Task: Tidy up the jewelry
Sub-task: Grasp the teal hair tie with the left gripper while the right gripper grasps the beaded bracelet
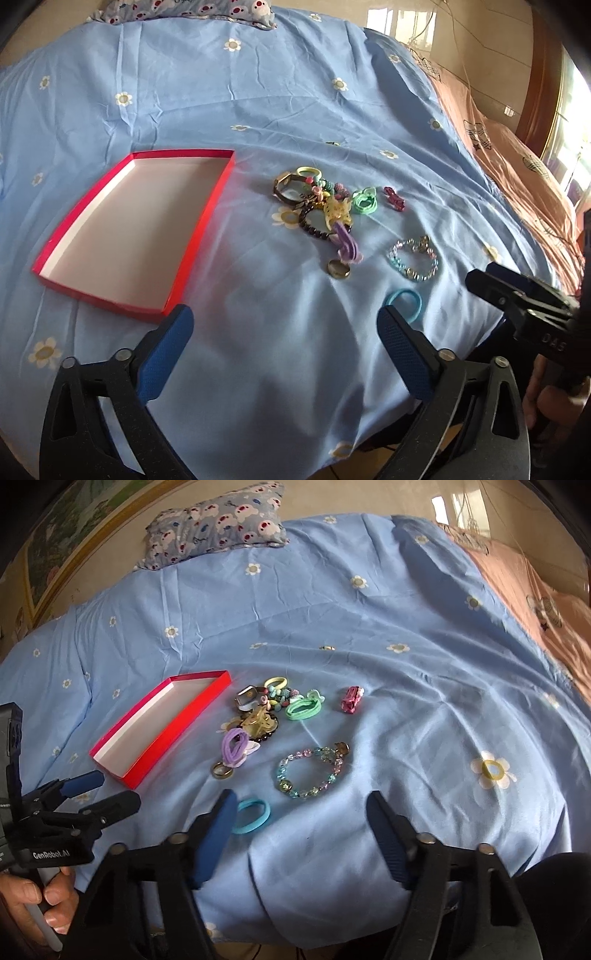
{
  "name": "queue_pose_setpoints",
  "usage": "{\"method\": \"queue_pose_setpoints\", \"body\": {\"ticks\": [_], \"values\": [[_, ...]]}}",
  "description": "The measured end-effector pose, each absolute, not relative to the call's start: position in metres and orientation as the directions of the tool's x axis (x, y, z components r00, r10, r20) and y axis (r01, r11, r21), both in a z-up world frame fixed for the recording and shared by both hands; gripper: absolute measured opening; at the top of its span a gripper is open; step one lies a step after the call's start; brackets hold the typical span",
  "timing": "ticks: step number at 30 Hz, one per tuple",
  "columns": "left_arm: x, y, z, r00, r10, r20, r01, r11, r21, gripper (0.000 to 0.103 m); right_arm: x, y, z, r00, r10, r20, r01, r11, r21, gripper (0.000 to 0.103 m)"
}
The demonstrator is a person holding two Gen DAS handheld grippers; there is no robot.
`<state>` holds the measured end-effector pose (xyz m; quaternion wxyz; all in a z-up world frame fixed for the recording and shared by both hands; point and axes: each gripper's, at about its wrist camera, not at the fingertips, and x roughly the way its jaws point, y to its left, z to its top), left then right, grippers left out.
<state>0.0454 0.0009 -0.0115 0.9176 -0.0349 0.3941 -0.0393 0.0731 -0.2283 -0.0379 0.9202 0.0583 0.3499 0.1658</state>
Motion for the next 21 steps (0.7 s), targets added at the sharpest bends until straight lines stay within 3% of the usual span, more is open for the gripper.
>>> {"method": "queue_pose_setpoints", "body": {"ticks": [5,18,21], "values": [[0.061,-0.004,-0.012,0.664,-0.156,-0.731,0.079,0.987,-0.138,0.093,0.087,-0.235,-0.044,0.681,0.355,-0.641,-0.248,0.935,0.254,0.062],[0.081,-0.061,-0.043,0.54,-0.271,-0.797,0.273,0.952,-0.139,0.061,0.124,-0.238,-0.06,0.616,0.38,-0.69,-0.244,0.925,0.291,0.045],[0.086,-0.065,-0.049,0.522,-0.284,-0.804,0.29,0.946,-0.146,0.059,0.129,-0.235,-0.063,0.605,0.381,-0.699,-0.248,0.924,0.29,0.045]]}}
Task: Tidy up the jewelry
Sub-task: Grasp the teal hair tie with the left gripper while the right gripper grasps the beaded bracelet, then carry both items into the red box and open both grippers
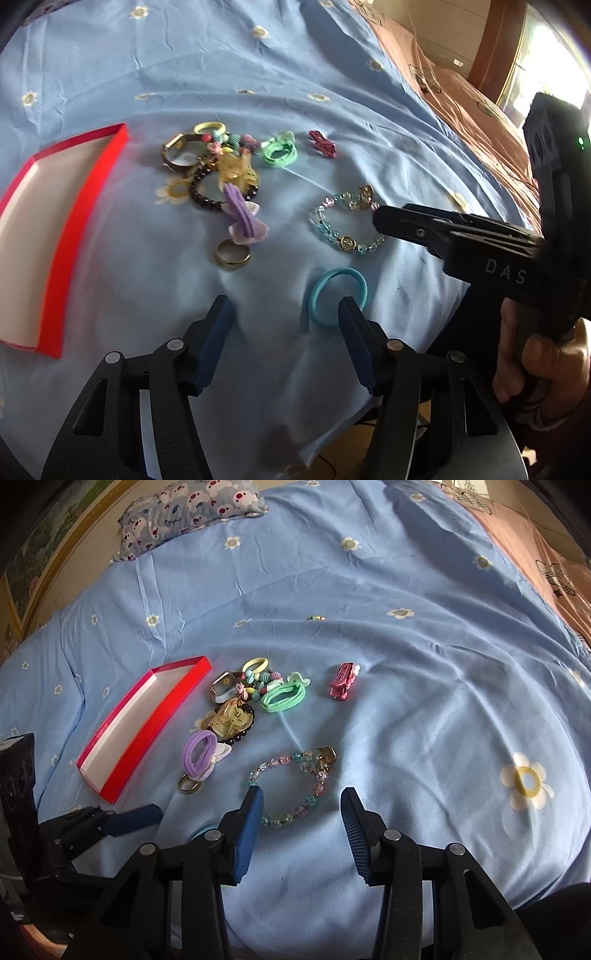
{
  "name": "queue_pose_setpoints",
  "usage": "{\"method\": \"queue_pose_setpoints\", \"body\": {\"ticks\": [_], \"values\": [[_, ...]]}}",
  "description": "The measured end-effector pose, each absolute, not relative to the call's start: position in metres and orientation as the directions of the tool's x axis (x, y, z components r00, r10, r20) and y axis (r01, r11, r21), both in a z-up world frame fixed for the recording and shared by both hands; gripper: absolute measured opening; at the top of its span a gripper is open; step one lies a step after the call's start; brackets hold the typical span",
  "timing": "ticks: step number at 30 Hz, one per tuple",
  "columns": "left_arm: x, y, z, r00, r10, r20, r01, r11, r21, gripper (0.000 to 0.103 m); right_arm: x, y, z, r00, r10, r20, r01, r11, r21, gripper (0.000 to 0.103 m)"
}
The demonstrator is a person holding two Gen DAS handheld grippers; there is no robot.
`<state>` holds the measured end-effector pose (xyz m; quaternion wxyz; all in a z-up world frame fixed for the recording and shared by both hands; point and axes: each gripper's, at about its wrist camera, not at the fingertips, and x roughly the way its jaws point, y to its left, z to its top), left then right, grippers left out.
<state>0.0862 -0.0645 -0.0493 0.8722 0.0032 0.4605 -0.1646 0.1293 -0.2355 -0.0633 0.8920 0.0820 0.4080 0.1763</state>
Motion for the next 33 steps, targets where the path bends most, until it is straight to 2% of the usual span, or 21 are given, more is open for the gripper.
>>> {"method": "queue_pose_setpoints", "body": {"ticks": [2,5,8,10,12,13,17,20,33], "values": [[0.088,-0.066,-0.052,0.515,-0.287,-0.808,0.299,0.943,-0.144,0.059,0.134,-0.234,-0.066,0.598,0.38,-0.706,-0.246,0.925,0.29,0.045],[0.092,-0.069,-0.056,0.509,-0.281,-0.813,0.309,0.942,-0.132,0.05,0.141,-0.232,-0.069,0.584,0.379,-0.718,-0.245,0.925,0.289,0.043],[0.095,-0.068,-0.058,0.513,-0.276,-0.813,0.318,0.94,-0.119,0.031,0.147,-0.227,-0.075,0.565,0.374,-0.736,-0.245,0.927,0.283,0.042],[0.097,-0.065,-0.058,0.504,-0.298,-0.811,0.325,0.935,-0.142,0.014,0.149,-0.225,-0.078,0.561,0.367,-0.742,-0.248,0.93,0.272,0.041],[0.099,-0.06,-0.059,0.493,-0.326,-0.807,0.326,0.929,-0.177,0.008,0.151,-0.222,-0.08,0.564,0.354,-0.747,-0.253,0.934,0.252,0.039],[0.099,-0.059,-0.059,0.492,-0.33,-0.805,0.325,0.928,-0.182,0.006,0.152,-0.221,-0.081,0.567,0.346,-0.748,-0.254,0.937,0.241,0.037],[0.098,-0.053,-0.056,0.491,-0.352,-0.796,0.322,0.923,-0.21,0.004,0.153,-0.218,-0.081,0.585,0.298,-0.754,-0.252,0.951,0.18,0.012],[0.096,-0.05,-0.052,0.497,-0.36,-0.789,0.319,0.922,-0.219,0.003,0.153,-0.219,-0.08,0.594,0.296,-0.748,-0.253,0.951,0.176,0.007],[0.09,-0.009,-0.027,0.576,-0.321,-0.752,0.228,0.946,-0.23,0.002,0.144,-0.207,-0.045,0.636,0.378,-0.673,-0.313,0.923,0.224,0.007]]}}
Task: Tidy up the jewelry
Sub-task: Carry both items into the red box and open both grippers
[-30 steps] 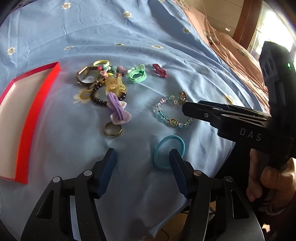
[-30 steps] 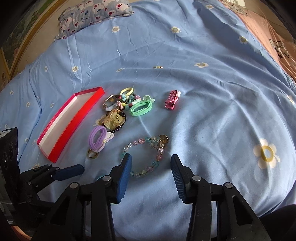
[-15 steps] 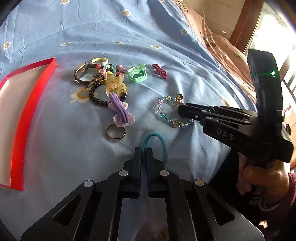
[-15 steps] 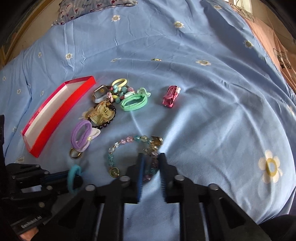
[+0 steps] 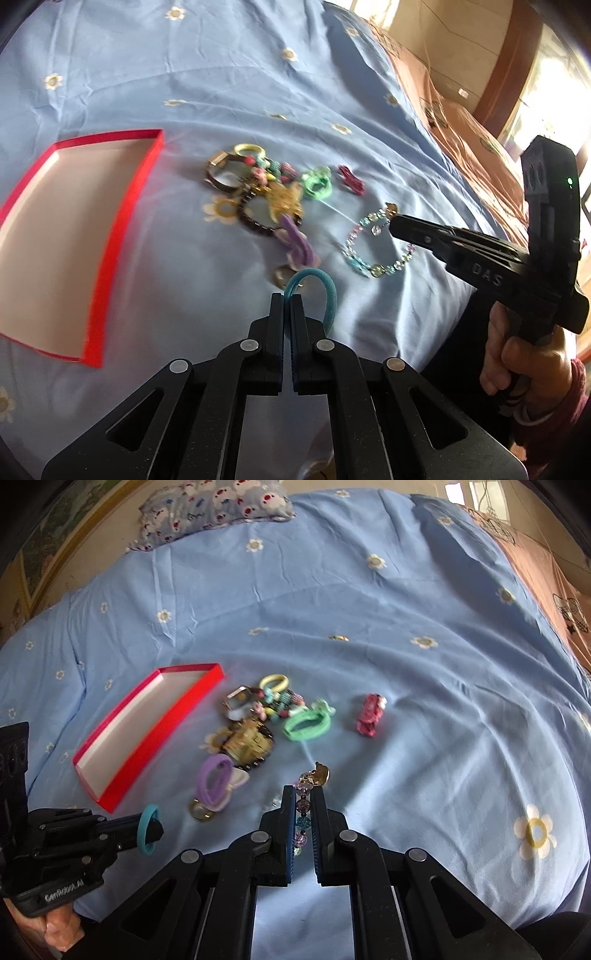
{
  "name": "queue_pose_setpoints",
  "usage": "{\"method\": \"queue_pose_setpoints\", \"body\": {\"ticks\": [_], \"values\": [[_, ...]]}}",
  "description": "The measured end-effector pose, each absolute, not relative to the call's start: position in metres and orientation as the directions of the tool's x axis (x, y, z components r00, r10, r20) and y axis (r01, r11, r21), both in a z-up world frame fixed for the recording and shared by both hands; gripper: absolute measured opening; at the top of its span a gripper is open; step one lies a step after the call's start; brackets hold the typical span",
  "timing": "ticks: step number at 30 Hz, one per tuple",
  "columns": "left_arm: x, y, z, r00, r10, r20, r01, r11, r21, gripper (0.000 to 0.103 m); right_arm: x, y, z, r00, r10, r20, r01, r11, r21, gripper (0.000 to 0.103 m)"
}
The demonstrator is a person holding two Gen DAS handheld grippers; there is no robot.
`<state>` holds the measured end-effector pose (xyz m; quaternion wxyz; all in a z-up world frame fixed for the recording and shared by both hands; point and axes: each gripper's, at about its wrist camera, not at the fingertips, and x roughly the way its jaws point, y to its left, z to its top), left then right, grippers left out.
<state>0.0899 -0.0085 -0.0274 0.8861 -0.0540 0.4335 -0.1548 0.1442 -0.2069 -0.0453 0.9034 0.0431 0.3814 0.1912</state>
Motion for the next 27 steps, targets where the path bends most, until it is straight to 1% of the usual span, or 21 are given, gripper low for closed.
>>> {"method": "queue_pose_setpoints", "body": {"ticks": [14,27], "values": [[0.079,0.061,-0.005,0.657,-0.216,-0.722,0.088,0.973,-0.211,0.002,0.144,-0.156,-0.008,0.626,0.489,-0.607,-0.441,0.864,0.242,0.007],[0.092,0.149,0.0,0.684,-0.054,-0.728,-0.096,0.982,-0.163,0.002,0.155,-0.062,0.01,0.493,0.651,-0.578,-0.606,0.733,0.308,0.007]]}}
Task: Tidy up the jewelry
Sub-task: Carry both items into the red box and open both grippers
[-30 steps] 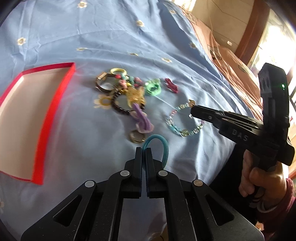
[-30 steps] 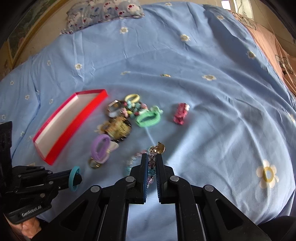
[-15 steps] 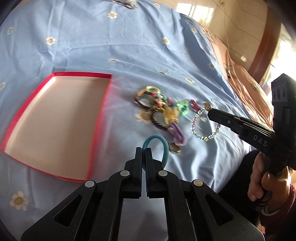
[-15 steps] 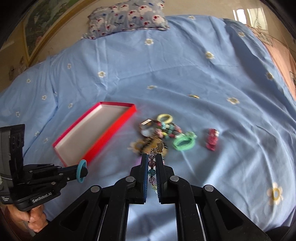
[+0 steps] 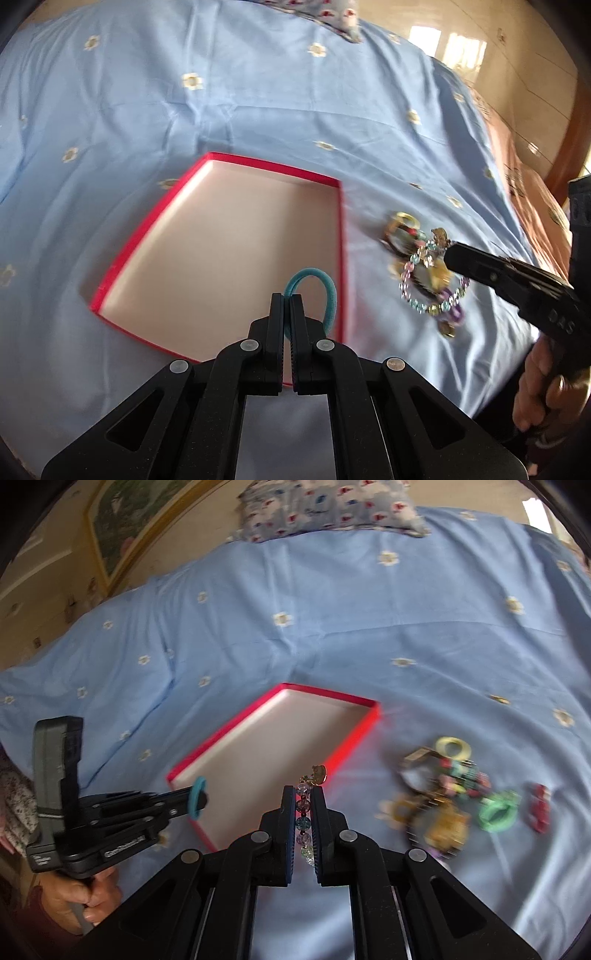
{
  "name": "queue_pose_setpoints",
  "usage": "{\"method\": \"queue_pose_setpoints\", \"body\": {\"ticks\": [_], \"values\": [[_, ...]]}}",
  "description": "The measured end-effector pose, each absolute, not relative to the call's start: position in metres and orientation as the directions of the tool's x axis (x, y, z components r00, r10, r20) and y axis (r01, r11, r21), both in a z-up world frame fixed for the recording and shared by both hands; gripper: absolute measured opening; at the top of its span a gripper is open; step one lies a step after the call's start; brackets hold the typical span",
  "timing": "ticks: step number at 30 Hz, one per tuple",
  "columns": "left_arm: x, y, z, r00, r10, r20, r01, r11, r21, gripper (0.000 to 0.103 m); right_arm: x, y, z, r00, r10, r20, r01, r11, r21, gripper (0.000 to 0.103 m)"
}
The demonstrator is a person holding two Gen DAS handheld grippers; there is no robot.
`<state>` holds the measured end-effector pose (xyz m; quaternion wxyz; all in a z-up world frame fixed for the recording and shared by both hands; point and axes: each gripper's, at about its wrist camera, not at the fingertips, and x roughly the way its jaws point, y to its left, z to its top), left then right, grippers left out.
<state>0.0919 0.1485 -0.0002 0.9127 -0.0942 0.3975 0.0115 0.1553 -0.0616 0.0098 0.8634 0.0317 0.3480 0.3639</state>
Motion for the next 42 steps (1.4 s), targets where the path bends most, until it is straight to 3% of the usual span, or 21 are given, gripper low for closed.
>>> {"method": "queue_pose_setpoints", "body": {"ticks": [16,35,38,42], "values": [[0.135,0.22,-0.03,0.596,0.062,-0.8,-0.242,0.965,-0.105,0.002,0.195,0.054,-0.014,0.309,0.744,-0.593,-0.693,0.603,0.395,0.007],[0.157,0.217,-0.061,0.513,0.093,-0.853,-0.243,0.969,-0.041,0.004,0.226,0.058,-0.067,0.315,0.626,-0.713,-0.628,0.701,0.338,0.007],[0.158,0.214,-0.061,0.509,0.102,-0.855,-0.241,0.97,-0.028,0.006,0.228,0.06,-0.07,0.303,0.617,-0.726,-0.626,0.704,0.336,0.008],[0.159,0.213,-0.061,0.507,0.108,-0.855,-0.244,0.97,-0.022,0.019,0.23,0.062,-0.071,0.301,0.608,-0.735,-0.629,0.706,0.327,0.012]]}}
